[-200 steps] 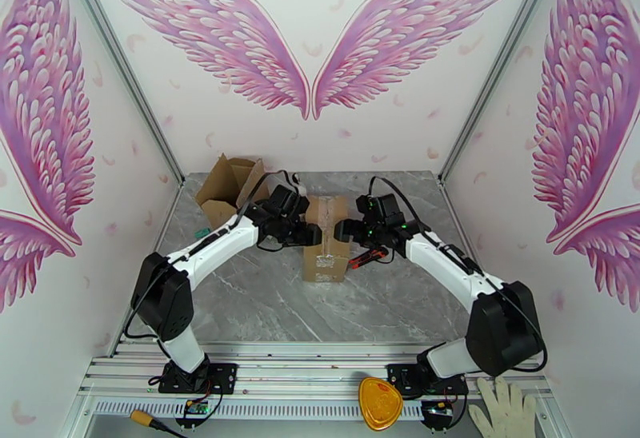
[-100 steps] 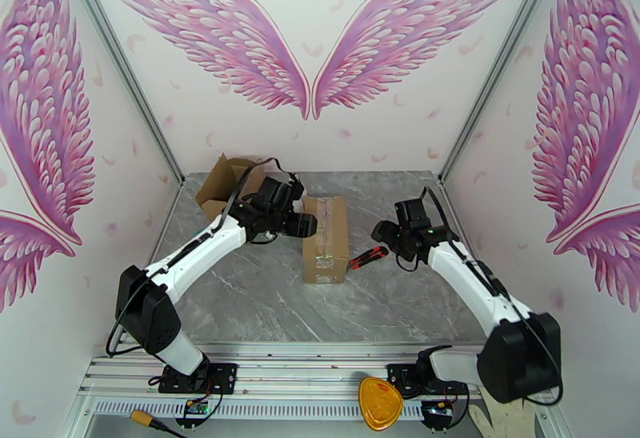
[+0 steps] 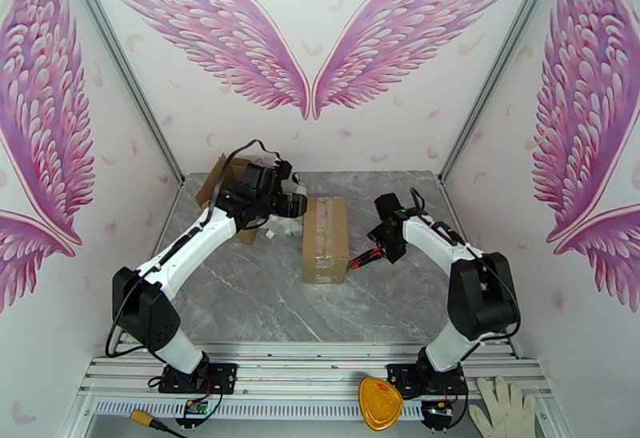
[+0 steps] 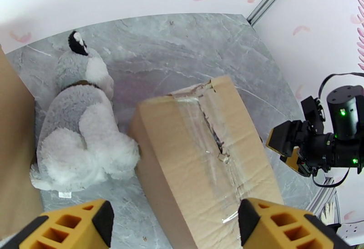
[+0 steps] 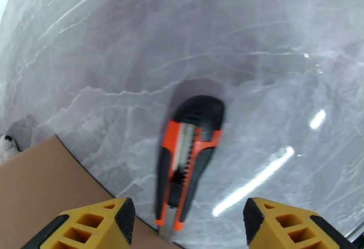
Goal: Unpack the express box
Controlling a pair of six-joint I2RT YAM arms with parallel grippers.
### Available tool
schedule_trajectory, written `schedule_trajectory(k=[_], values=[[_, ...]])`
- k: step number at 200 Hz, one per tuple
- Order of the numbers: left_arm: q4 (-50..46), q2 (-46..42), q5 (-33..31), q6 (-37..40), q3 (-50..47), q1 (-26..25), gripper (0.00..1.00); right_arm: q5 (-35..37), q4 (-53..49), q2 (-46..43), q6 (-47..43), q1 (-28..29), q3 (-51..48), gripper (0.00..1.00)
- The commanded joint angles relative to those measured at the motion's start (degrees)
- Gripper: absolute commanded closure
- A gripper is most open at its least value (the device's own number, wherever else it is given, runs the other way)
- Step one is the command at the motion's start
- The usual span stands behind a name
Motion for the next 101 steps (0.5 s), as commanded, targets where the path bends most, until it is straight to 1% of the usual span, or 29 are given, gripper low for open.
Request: schedule_trajectory(k=[1,26,101], values=[[1.8,0.6,2.3,-0.5,0.5,1.4,0.23,0.6,-6.2,5.1,2.8,0.8,5.0,0.32],[2.1,1.5,3.3,-0.8,0.6,2.9,0.23,-2.3,-5.6,9.0,4.4,1.3,6.3,0.32],[1.5,3.9,5.8,-1.4,1.9,5.2,0.23,-2.8,-3.8,14.8,7.3,2.9,6.9,0.34]])
